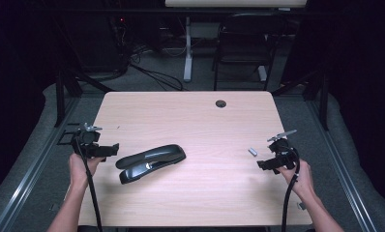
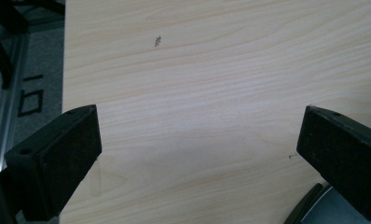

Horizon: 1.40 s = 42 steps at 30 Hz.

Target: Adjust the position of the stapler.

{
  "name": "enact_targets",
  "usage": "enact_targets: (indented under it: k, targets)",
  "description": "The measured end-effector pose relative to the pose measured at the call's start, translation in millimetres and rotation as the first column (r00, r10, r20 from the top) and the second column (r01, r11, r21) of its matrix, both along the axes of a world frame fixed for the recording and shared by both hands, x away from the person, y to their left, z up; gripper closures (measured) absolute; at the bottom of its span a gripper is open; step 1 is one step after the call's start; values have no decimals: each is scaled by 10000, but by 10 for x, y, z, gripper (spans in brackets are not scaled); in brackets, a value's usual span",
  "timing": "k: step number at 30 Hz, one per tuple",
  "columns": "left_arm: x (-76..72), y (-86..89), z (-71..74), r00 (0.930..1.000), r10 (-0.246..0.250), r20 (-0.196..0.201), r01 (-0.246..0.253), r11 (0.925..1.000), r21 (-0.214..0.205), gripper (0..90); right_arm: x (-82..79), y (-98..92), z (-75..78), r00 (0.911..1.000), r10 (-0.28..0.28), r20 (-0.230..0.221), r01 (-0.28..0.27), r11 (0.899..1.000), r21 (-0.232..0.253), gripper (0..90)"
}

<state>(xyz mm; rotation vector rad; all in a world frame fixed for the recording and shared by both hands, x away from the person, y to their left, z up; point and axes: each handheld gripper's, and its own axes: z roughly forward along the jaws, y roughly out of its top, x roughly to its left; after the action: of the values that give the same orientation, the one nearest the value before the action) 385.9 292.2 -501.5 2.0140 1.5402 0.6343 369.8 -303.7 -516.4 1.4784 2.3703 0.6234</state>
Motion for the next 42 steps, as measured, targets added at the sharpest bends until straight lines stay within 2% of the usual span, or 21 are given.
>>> enact_targets:
  k: [3, 5, 7, 9, 11, 12, 13, 14, 17, 18, 19, 23, 24, 29, 31, 33, 35, 36, 40, 41, 42]
  targets:
    - [-47, 56, -40, 9998, -7, -191, 0, 9995, -332, 0, 9, 41, 23, 9999, 85, 142, -84, 9999, -65, 134]
    - [-58, 78, -54, 9994, -122, -310, 107, 9988, -475, 11, 4, 84, 42, 9995, 254, 208, -247, 9992, -326, 135]
    - [-68, 70, -49, 9989, -353, -316, 340, 9986, -406, 98, 4, 106, 52, 9993, 260, 261, -249, 9988, -425, 134]
    - [-69, 44, -26, 9963, -804, -297, 794, 9963, -327, 220, 4, 128, 61, 9992, 238, 322, -226, 9991, -357, 134]
    - [-79, -1, 7, 9905, -1341, -306, 1338, 9909, -136, 352, 1, 142, 71, 9987, 299, 419, -277, 9983, -521, 135]
    - [-90, -27, 22, 9867, -1609, -241, 1605, 9868, -196, 375, -5, 142, 70, 9986, 325, 416, -303, 9982, -521, 135]
    - [-90, -27, 22, 9867, -1609, -241, 1605, 9868, -196, 433, -5, 142, 70, 9986, 325, 416, -303, 9982, -521, 135]
    - [-107, -78, 36, 9791, -2027, -194, 2019, 9788, -351, 477, -33, 123, 53, 9990, 294, 347, -275, 9982, -534, 136]
    - [-126, -160, 33, 9644, -2625, -313, 2619, 9648, -237, 565, -55, 82, 43, 9993, 232, 298, -219, 9989, -422, 136]
    - [-132, -183, 29, 9630, -2675, -323, 2666, 9634, -285, 594, -54, 74, 45, 9992, 218, 323, -205, 9990, -409, 137]
    - [-135, -202, 31, 9582, -2833, -400, 2826, 9590, -231, 620, -52, 72, 46, 9992, 210, 328, -198, 9991, -372, 137]
    - [-172, -252, 67, 9542, -2965, -407, 2959, 9550, -203, 765, -26, 91, 27, 9994, 303, 158, -300, 9993, -211, 137]
    - [-182, -257, 73, 9530, -3002, -398, 2997, 9539, -189, 792, -18, 94, 23, 9992, 403, 68, -401, 9987, -319, 137]
    - [-265, -299, 87, 9396, -3353, -685, 3350, 9421, -157, 856, 5, 125, 14, 9985, 539, 43, -537, 9981, -308, 137]
    - [-273, -333, 91, 9318, -3533, -834, 3532, 9354, -174, 869, 2, 140, 26, 9980, 637, 17, -636, 9976, -290, 137]
    - [-273, -344, 94, 9319, -3524, -858, 3528, 9356, -118, 892, -4, 147, 24, 9977, 659, 131, -655, 9974, -308, 137]
    - [-267, -350, 86, 9345, -3466, -813, 3441, 9379, -433, 900, -17, 145, 29, 9979, 629, 144, -623, 9974, -363, 137]
    - [-267, -350, 86, 9334, -3491, -828, 3464, 9370, -455, 900, -18, 138, 25, 9982, 588, 78, -585, 9979, -260, 137]
    - [-260, -344, 94, 9219, -3735, -1027, 3699, 9275, -536, 900, -7, 139, 21, 9980, 635, 71, -632, 9973, -376, 137]
    - [-260, -344, 94, 9219, -3735, -1027, 3699, 9275, -536, 900, -7, 139, 21, 9980, 635, 71, -632, 9973, -376, 137]
    - [-261, -347, 97, 9136, -3882, -1214, 3834, 9215, -612, 900, -14, 148, 22, 9973, 731, 26, -729, 9966, -383, 137]
